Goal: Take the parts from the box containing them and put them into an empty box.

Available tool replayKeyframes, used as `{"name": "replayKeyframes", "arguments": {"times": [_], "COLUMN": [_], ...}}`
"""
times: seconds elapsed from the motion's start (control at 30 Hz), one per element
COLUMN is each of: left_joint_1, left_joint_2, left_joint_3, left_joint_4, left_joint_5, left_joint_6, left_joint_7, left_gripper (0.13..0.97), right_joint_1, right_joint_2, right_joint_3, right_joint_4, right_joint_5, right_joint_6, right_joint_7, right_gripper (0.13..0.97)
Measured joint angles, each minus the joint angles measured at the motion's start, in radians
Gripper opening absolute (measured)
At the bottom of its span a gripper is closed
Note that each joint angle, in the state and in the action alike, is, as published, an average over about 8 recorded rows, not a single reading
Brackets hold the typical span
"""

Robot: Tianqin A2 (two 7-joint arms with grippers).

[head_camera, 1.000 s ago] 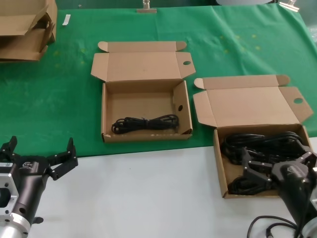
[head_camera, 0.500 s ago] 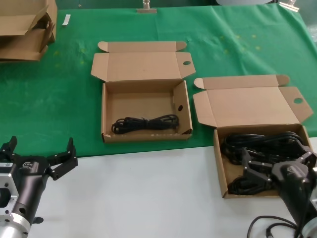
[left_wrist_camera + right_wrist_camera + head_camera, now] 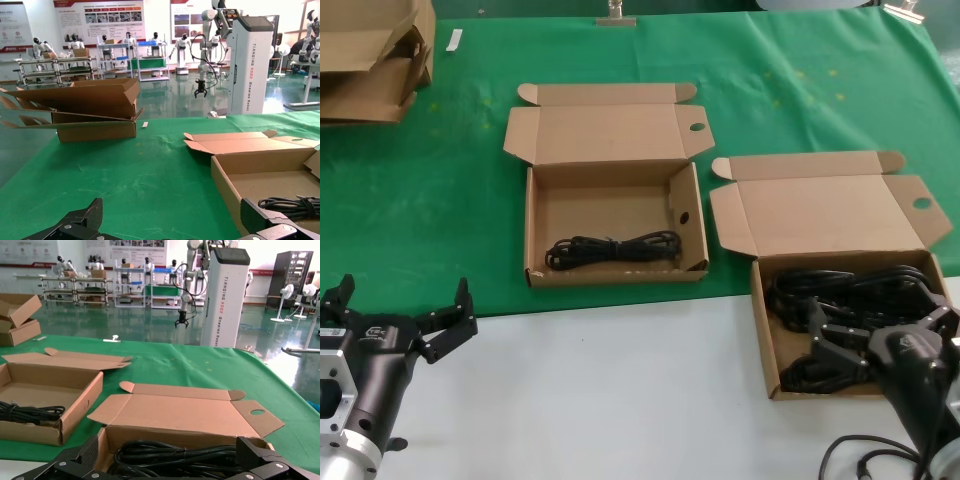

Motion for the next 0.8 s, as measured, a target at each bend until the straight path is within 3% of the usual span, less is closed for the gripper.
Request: {"name": "replayKeyframes", "arguments": {"times": [0.8], "left_joint_1": [0.0], "left_joint_2": [0.0], "left_joint_3": [0.0], "left_joint_4": [0.0], "left_joint_5": [0.0], "left_joint_6": [0.0], "left_joint_7": [0.0], "left_gripper": [0.966], "right_joint_1": [0.0], "right_joint_2": [0.0], "right_joint_3": [0.0], "right_joint_4": [0.0], "right_joint_5": [0.0], "right_joint_6": [0.0], "right_joint_7": [0.0], "right_gripper": [0.966]}}
